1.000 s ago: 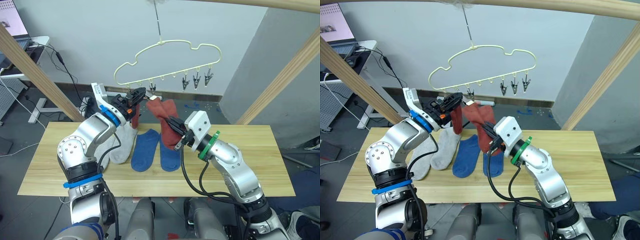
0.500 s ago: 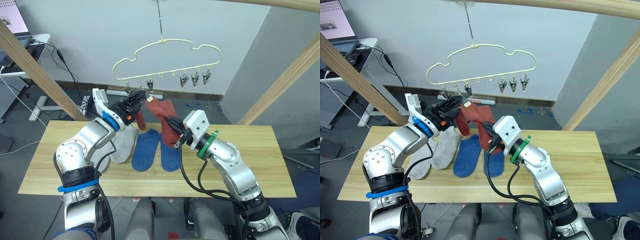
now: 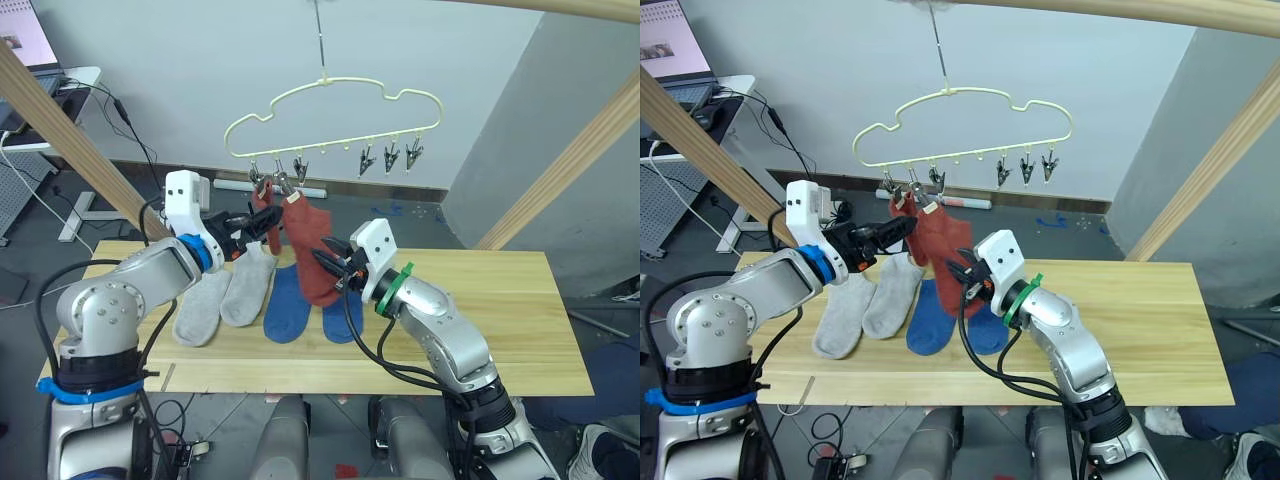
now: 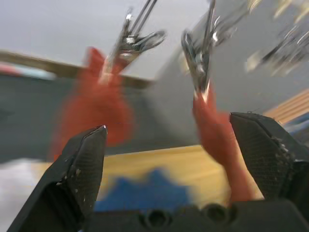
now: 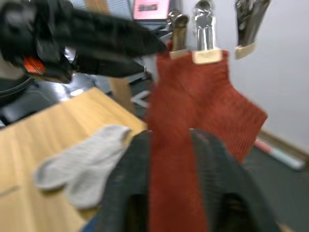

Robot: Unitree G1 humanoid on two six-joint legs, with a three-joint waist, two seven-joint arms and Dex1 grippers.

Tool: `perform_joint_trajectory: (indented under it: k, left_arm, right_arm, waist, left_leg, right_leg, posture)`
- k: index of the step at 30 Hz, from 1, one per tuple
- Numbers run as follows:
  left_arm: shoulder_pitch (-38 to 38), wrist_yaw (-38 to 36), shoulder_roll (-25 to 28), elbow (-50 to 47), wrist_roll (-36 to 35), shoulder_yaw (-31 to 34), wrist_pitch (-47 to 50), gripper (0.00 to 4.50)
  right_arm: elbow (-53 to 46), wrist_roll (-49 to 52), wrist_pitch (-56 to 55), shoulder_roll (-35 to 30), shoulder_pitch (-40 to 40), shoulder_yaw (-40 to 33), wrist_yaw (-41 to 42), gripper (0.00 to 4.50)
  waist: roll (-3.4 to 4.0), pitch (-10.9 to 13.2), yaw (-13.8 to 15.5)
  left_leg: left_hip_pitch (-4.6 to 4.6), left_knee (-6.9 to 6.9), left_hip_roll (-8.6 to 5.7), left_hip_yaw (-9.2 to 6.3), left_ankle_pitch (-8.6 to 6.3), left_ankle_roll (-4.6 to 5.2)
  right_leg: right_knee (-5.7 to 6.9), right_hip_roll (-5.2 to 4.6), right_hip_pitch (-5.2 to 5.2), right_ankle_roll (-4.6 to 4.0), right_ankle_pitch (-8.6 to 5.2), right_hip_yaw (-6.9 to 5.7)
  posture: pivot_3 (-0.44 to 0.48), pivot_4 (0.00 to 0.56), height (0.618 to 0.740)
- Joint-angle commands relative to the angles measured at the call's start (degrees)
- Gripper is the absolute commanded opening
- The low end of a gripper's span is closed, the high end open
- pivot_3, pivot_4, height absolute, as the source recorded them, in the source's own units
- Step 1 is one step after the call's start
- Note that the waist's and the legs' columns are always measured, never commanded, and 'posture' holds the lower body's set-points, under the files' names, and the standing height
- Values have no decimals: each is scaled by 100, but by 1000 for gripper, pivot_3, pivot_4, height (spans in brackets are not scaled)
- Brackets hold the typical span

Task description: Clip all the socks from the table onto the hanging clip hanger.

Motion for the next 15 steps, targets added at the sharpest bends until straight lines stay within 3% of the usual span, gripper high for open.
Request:
perform_joint_trajectory:
  k: [1, 3, 6, 9, 12, 15]
  left_arm:
    - [175, -616, 115, -365, 560, -182, -357, 4500]
    - [275, -995, -54, -355, 266, -129, -228, 4500]
    - [339, -1084, -310, -358, 619, -172, -519, 4500]
    - [348, -1283, -464, -508, 1472, -462, -1276, 4500]
    - [332, -1385, -577, -626, 2401, -852, -2086, 3876]
    - [267, -1477, -821, -629, 2911, -1147, -2530, 2931]
  right_arm:
    - [-308, 285, 234, -113, 67, -128, 146, 2712]
    - [-432, 319, 325, -321, 256, -192, 191, 3480]
    - [-661, 326, 310, -644, 444, -320, 236, 4479]
    - [-894, 202, 112, -1063, 533, -481, 297, 4479]
    - [-1129, 287, 106, -1381, 502, -776, 326, 4500]
    - [-1392, 524, 246, -1554, 361, -1122, 342, 4500]
  waist:
    - [1, 1, 60]
    - [3, 2, 120]
    - [3, 2, 163]
    - [4, 3, 203]
    - [4, 3, 220]
    - [6, 3, 232]
  left_leg:
    - [-2, 0, 0, -1, -2, 3]
    - [-6, -3, 1, -4, -3, 4]
    - [-22, -5, 2, -14, -3, 5]
    - [-32, -5, 1, -13, -3, 6]
    - [-33, -6, 1, -9, -3, 5]
    - [-35, -7, 1, -9, -3, 5]
  right_leg:
    - [-2, -2, -1, -1, -1, -1]
    - [-5, -2, -4, -2, -2, -3]
    - [-31, -6, -3, -2, -1, -4]
    - [-47, -6, -5, 0, 6, -4]
    - [-52, -6, -6, 0, 6, -3]
    - [-54, -5, -6, 0, 6, -3]
  posture:
    - [228, 286, 740]
    - [233, 286, 740]
    - [234, 283, 740]
    - [224, 283, 740]
    - [218, 282, 740]
    - [201, 282, 740]
